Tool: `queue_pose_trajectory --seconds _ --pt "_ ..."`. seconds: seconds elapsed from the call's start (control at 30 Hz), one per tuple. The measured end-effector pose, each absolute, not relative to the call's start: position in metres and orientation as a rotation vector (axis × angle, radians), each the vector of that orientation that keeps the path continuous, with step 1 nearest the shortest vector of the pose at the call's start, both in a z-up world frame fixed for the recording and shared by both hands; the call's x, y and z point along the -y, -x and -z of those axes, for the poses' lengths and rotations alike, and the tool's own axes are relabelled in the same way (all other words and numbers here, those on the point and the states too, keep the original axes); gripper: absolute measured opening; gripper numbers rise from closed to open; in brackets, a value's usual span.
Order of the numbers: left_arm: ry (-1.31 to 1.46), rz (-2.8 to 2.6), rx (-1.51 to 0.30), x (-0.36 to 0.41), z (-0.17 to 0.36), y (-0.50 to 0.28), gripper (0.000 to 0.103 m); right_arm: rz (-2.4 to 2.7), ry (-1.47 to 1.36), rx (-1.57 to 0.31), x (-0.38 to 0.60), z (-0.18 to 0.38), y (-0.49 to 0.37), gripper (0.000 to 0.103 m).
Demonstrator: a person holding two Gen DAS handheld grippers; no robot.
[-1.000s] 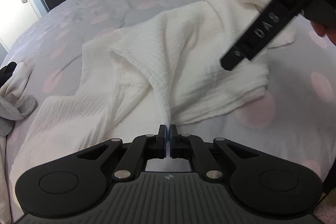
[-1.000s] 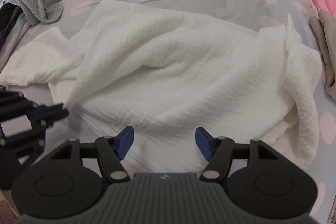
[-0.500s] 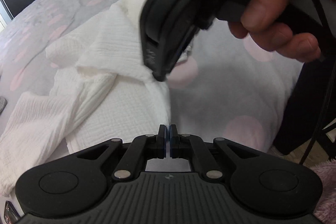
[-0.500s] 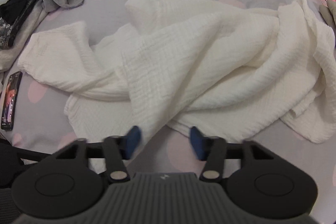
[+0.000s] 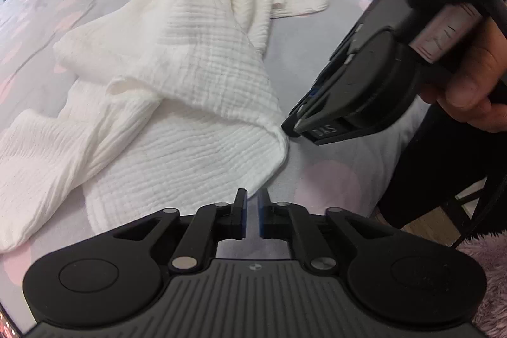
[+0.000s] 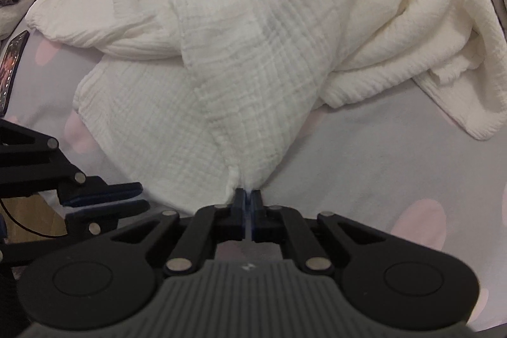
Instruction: Fold clothes
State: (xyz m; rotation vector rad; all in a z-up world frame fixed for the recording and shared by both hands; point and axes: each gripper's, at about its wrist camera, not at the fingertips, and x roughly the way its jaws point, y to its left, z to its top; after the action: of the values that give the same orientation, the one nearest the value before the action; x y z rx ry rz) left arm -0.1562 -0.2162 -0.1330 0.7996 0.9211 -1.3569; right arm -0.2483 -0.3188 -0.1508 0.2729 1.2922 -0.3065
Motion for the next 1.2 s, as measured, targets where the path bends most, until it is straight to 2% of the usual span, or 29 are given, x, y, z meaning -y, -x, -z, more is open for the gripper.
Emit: queue_pose_trajectory --seconds 0.03,0.07,0.1,0.13,0.33,0.5,0.67,0.8,0.83,0.97,1.2 --pt "-0.788 1.349 -0.926 0.215 0.131 0.154 0.024 0.308 -0.263 -1.283 0.318 0.148 0.248 0.013" --pt "-0.773 1.347 -0.923 0.212 0.129 0.151 0.029 0.309 -0.254 -1.273 0.317 0.145 0.248 0.018" --pt "-0.76 1.341 -0.917 0.208 0.125 0.153 0.036 0.308 -0.247 -1.257 0.316 0.141 0.248 0.03" --pt "-0.75 1.328 -0.909 0.207 0.122 0.153 0.044 0.307 -0.24 -1.24 0.316 0.137 0.249 0.039" --pt "-0.677 1.238 -0.914 0.217 0.11 0.125 0.047 0.384 -0.145 -1.096 0.315 0.106 0.253 0.057" --pt "-0.644 1.173 -0.906 0.229 0.104 0.098 0.052 0.434 -0.155 -1.011 0.329 0.093 0.246 0.057" --pt "-0.64 1.139 -0.901 0.234 0.097 0.057 0.057 0.423 -0.162 -1.058 0.331 0.096 0.227 0.057" --pt "-0.64 1.124 -0.941 0.248 0.102 0.033 0.063 0.4 -0.175 -1.092 0.329 0.104 0.215 0.063" --pt "-0.642 1.124 -0.948 0.251 0.104 0.03 0.063 0.391 -0.171 -1.1 0.329 0.106 0.211 0.066" --pt "-0.631 1.116 -0.95 0.259 0.12 0.027 0.064 0.363 -0.143 -1.125 0.328 0.116 0.191 0.069" --pt "-0.623 1.115 -1.026 0.261 0.154 0.038 0.064 0.36 -0.096 -1.151 0.324 0.147 0.18 0.066"
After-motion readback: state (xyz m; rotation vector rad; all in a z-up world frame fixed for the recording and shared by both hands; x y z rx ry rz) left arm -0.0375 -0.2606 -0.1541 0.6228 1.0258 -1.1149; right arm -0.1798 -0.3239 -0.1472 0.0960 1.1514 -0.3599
